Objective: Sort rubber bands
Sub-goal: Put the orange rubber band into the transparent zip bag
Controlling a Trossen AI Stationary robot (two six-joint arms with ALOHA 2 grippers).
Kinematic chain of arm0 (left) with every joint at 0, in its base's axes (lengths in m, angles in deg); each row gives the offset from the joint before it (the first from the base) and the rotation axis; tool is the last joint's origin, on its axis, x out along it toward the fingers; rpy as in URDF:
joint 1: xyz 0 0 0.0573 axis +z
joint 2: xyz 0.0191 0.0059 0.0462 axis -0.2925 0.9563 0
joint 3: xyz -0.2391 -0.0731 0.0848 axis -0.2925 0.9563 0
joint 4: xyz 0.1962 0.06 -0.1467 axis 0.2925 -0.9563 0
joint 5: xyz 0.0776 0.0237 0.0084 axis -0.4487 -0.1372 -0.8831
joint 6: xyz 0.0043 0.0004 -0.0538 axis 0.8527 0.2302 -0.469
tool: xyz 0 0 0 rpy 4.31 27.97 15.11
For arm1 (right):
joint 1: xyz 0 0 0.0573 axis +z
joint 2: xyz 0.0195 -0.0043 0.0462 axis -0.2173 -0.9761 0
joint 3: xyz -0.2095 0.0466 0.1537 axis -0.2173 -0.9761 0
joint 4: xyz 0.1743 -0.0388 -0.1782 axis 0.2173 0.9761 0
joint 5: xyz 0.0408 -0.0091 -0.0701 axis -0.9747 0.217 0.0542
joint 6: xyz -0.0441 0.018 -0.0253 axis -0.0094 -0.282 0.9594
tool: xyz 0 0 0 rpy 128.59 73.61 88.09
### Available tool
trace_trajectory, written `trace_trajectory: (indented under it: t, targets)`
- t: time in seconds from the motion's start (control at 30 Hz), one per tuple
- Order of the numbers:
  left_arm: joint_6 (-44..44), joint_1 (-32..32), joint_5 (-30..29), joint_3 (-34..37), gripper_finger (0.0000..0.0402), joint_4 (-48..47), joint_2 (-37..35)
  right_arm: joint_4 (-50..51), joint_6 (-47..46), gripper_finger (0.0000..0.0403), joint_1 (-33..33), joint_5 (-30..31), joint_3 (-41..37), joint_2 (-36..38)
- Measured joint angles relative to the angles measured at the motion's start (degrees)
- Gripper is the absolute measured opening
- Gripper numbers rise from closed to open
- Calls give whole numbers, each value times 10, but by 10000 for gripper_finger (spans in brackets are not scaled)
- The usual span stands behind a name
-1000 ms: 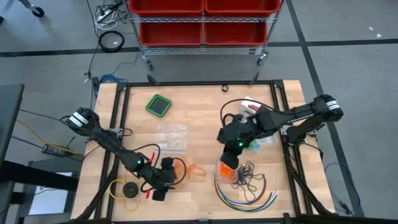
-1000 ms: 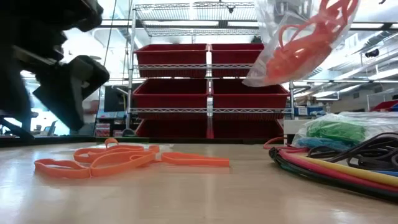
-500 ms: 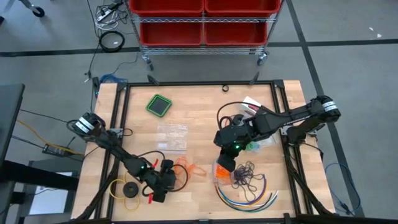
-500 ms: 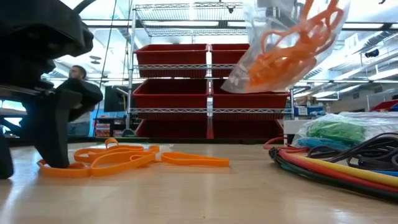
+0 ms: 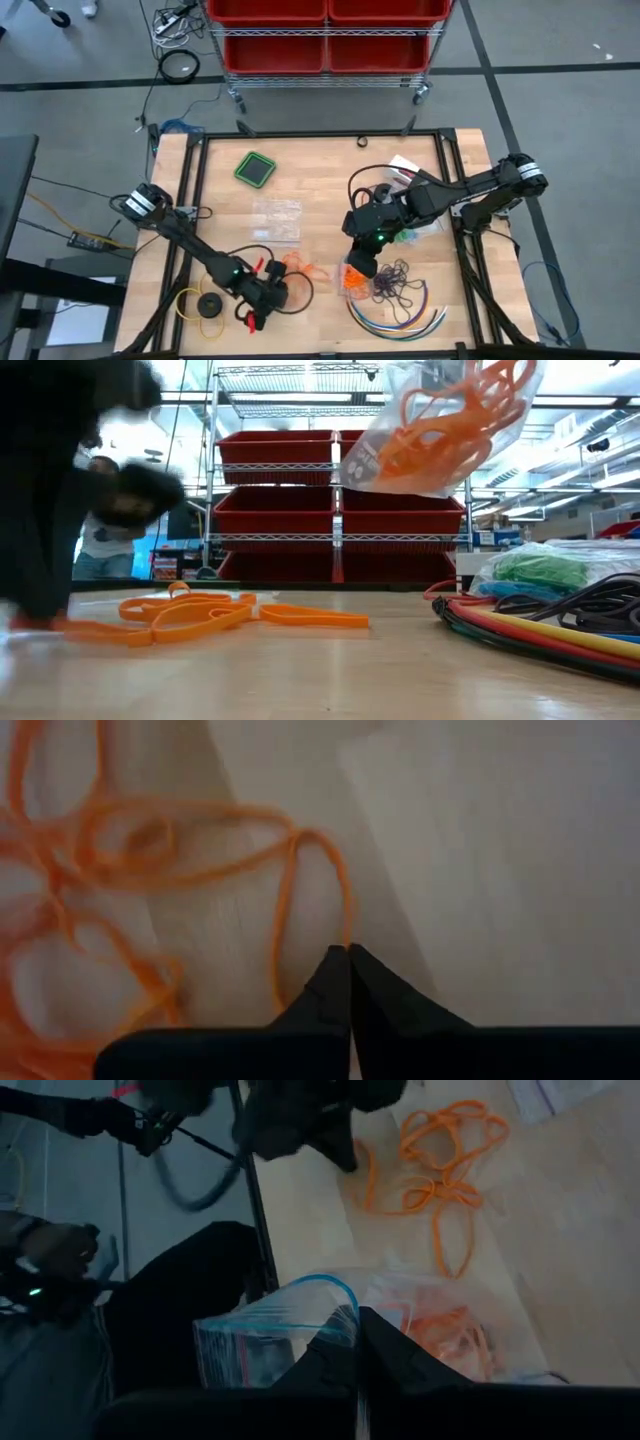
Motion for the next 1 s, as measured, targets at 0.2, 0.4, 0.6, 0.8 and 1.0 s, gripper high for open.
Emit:
trace_trajectory:
  t: [0.2, 0.4, 0.6, 0.8, 1.0]
  targets:
    - [88, 0, -59, -156, 2, -115, -17, -14, -6, 1, -1, 10, 0, 0]
    - [186, 4, -137, -285, 1, -164, -18, -19, -16, 1, -2, 22, 0, 0]
    - [254, 35, -154, -355, 1, -157, -18, -23, -15, 1, -7, 32, 0, -6]
    - [278, 77, -154, -368, 1, -112, -11, -48, -12, 1, -13, 19, 0, -36]
    - [282, 103, -139, -368, 1, -113, 9, -69, -6, 1, -19, -3, 0, -68]
